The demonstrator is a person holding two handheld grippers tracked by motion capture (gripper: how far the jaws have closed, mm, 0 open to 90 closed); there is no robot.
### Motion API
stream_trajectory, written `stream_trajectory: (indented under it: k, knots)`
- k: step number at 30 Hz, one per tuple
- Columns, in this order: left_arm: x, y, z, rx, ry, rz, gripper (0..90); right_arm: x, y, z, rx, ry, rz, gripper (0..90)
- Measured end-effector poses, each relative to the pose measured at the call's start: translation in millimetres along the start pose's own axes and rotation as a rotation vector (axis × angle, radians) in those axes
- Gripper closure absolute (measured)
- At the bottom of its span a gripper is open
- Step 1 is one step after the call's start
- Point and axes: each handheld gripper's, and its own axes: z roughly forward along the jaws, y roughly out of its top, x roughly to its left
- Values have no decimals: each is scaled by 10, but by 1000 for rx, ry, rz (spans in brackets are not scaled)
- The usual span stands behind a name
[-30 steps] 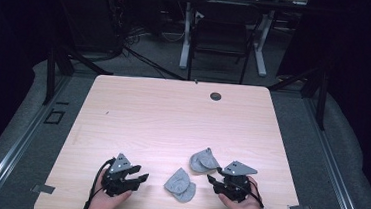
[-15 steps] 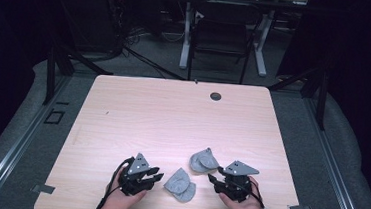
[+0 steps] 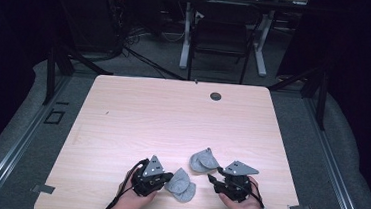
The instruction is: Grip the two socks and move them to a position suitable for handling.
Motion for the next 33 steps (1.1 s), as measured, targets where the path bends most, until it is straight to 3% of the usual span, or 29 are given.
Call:
stream_trajectory:
  k: [15,20,24,33]
  knots:
    - [-163,-110,23,55,-42,5,889,2,4,-10,-2,1,2,534]
    - [-219,-116,32,58,-85,-11,886,9,4,-8,-9,3,3,534]
    - [-268,-78,65,59,-107,3,878,1,2,-11,-9,0,4,534]
    - [-248,68,145,25,-84,32,857,2,-2,-7,-4,0,5,534]
